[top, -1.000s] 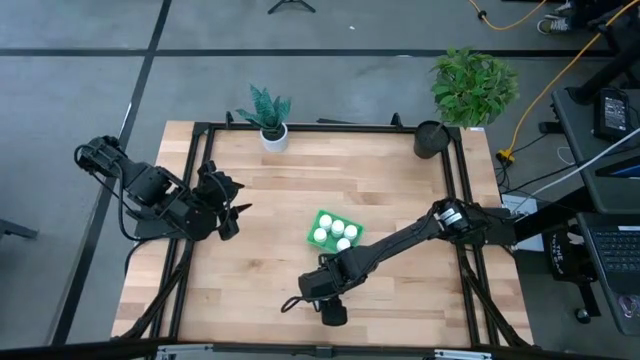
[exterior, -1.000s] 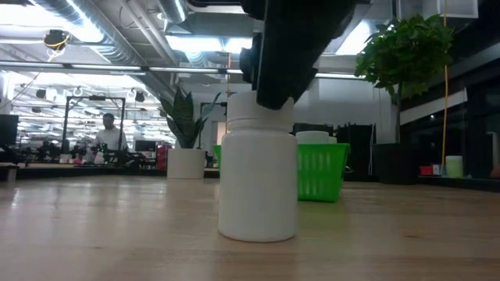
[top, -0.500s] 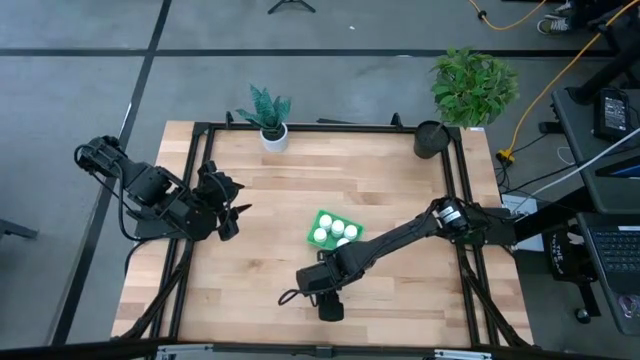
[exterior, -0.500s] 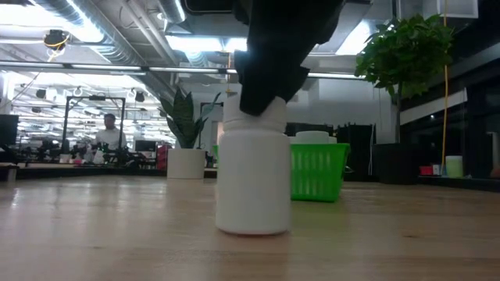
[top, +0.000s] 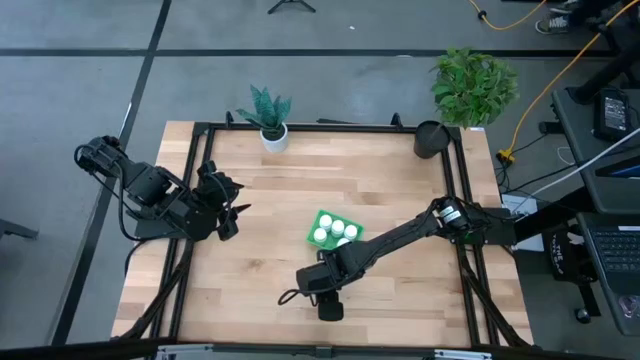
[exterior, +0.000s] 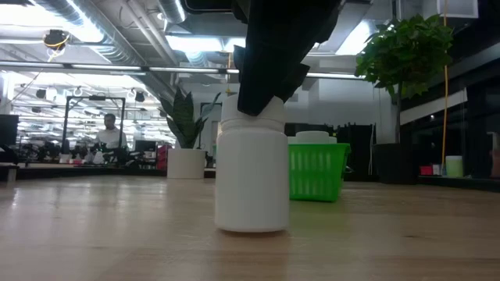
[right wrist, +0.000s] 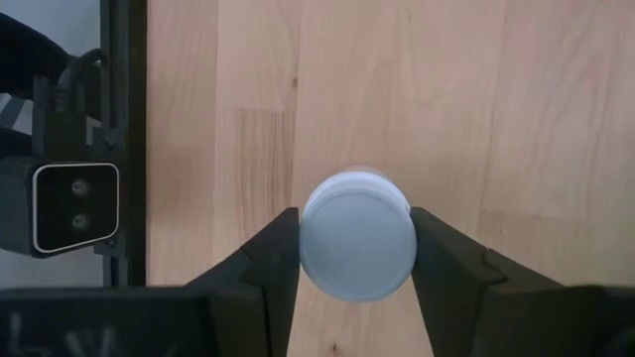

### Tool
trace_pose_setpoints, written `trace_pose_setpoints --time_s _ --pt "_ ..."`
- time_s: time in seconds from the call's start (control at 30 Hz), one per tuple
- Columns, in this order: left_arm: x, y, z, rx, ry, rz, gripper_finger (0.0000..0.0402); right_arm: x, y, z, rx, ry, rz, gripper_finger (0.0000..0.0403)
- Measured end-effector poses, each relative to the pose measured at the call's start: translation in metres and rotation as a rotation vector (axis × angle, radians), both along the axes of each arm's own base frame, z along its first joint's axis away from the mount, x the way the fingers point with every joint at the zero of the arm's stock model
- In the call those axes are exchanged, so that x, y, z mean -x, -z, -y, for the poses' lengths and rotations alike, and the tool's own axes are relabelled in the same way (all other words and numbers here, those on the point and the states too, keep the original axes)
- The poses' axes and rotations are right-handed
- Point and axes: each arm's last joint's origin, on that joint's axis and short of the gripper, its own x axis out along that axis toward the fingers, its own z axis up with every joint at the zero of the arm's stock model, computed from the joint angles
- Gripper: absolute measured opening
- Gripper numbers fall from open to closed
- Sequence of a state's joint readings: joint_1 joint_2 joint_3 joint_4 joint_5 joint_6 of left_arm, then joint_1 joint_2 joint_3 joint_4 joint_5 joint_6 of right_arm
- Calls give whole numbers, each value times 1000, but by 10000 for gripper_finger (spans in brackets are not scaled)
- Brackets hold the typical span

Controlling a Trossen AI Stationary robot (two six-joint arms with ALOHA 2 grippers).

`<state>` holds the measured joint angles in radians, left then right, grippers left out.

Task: Pick and place pill bottles into a basket
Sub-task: Put the white pill bottle into the green bin

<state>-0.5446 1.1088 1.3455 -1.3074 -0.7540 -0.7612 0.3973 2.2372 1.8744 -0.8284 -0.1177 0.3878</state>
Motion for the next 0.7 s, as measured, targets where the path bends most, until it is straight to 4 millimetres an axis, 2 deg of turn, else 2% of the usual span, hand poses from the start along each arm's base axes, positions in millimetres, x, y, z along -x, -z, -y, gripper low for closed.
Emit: trace_pose_setpoints --time_s 0.27,0.7 --pt "0 0 0 -1 0 -2 237 -2 -8 13 46 33 -25 154" --pt "0 0 0 -7 2 -3 237 -9 -76 43 235 69 51 154"
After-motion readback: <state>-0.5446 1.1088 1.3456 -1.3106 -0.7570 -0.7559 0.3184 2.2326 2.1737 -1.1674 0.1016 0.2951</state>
